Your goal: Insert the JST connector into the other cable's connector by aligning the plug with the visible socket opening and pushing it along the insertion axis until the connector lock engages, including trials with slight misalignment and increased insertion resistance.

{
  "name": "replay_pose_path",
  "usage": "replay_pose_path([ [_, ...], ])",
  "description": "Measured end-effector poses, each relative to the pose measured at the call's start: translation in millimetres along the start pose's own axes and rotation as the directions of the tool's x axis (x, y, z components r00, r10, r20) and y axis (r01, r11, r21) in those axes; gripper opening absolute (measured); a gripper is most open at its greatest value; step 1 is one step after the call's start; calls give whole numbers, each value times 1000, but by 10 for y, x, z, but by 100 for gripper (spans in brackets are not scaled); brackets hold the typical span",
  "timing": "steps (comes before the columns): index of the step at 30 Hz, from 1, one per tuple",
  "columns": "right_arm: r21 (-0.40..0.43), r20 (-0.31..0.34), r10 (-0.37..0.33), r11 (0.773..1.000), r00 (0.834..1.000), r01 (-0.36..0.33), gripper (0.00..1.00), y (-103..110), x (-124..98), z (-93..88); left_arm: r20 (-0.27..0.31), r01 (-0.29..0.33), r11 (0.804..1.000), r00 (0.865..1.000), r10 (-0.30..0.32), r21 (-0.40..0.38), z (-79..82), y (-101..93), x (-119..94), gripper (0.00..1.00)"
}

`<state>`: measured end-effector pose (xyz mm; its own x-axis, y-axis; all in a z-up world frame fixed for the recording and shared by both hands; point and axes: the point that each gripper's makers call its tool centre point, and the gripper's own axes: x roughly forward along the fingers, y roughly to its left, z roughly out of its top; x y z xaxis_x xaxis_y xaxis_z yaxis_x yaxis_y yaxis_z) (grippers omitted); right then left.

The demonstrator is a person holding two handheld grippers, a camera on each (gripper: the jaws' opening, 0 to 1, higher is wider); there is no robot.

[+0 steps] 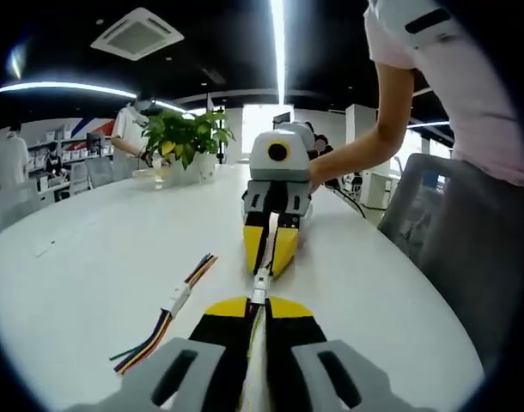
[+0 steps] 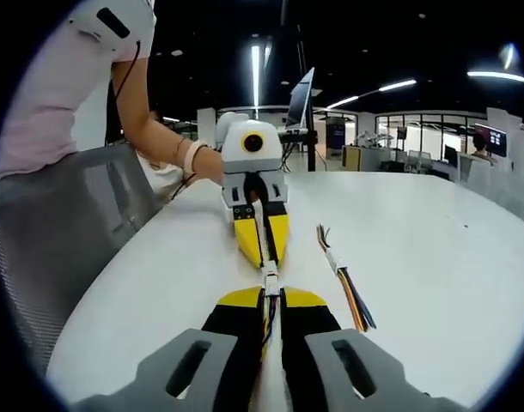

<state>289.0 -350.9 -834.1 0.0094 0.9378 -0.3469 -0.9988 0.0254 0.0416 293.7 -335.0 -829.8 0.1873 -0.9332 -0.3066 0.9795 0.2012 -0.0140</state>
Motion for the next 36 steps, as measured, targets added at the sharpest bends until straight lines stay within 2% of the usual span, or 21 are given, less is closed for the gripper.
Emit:
replay_pose_path([
  [7, 15, -13, 7, 1000, 1000, -7, 4, -5, 14, 2, -7, 4, 1000, 1000, -4, 8, 34, 6, 6, 0],
  [8, 51, -14, -2, 999, 1000, 3, 4, -16, 20, 1, 7, 9, 1000, 1000, -9, 6, 62, 1, 7, 0],
  [10, 62, -10, 0, 998, 1000, 1, 4, -21, 36, 14, 39, 16, 1000, 999, -15, -12, 131, -13, 18, 0],
  [12, 65, -13, -1, 998, 1000, 2, 4, -24, 53, 16, 36, 18, 1000, 999, -18, 1, 136, -20, 28, 0],
  [14, 62, -21, 0, 998, 1000, 2, 4, -26, 61, 2, 6, 23, 1000, 1000, -23, 13, 73, -28, 48, 0],
  [27, 60, -34, 7, 998, 999, -5, 4, -15, 37, -49, -39, 0, 1000, 999, 1, 26, -102, 51, -12, 2],
  [36, 60, -43, 5, 998, 999, -3, 4, -17, 26, -66, -45, -6, 1000, 999, 8, 29, -132, 49, 8, 4],
])
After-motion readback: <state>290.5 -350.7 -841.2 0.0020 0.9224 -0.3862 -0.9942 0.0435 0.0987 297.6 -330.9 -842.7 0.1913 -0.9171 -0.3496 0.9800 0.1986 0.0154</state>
